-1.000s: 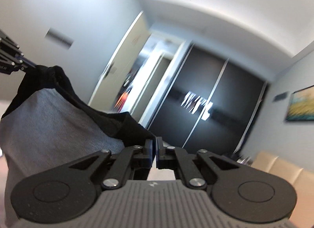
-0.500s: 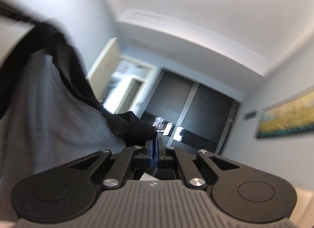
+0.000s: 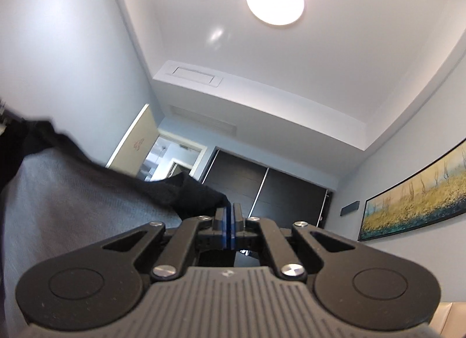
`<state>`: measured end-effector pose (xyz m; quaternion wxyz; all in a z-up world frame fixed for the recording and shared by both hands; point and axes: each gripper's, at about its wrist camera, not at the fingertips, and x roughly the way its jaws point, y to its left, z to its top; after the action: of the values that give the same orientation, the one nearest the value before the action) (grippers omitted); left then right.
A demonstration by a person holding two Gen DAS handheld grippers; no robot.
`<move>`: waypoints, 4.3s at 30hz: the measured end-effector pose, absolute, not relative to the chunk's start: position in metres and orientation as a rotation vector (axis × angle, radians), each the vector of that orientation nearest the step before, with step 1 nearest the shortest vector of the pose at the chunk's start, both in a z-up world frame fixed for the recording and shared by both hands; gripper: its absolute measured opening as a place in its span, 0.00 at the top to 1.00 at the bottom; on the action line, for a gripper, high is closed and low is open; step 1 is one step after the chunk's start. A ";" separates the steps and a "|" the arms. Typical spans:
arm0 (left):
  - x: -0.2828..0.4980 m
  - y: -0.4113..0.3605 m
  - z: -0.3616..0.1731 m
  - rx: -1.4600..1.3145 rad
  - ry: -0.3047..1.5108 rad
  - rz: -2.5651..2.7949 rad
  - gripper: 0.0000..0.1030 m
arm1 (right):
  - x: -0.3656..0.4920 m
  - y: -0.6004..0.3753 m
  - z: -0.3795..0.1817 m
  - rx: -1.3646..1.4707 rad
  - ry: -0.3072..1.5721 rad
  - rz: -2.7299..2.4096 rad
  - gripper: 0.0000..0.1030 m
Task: Fold clothes
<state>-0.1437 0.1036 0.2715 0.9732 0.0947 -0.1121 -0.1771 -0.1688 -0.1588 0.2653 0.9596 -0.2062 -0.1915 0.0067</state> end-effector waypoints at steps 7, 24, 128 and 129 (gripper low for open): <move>-0.149 0.093 0.262 0.259 -0.197 -0.400 0.98 | -0.168 -0.167 0.251 -0.375 -0.345 -0.006 0.97; -0.193 0.115 0.276 0.248 -0.290 -0.474 0.98 | -0.254 -0.185 0.255 -0.353 -0.526 -0.022 0.96; 0.060 0.113 -0.112 -0.039 1.065 0.011 0.52 | 0.042 -0.393 -0.036 -0.046 0.881 -0.430 0.92; 0.060 0.114 -0.113 -0.040 1.072 0.006 0.52 | 0.043 -0.398 -0.039 -0.026 0.894 -0.431 0.91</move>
<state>0.0599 0.1136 -0.1130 0.8597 -0.0192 0.5105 0.0030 0.0435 -0.3980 -0.0392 0.8793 -0.0127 0.4289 -0.2067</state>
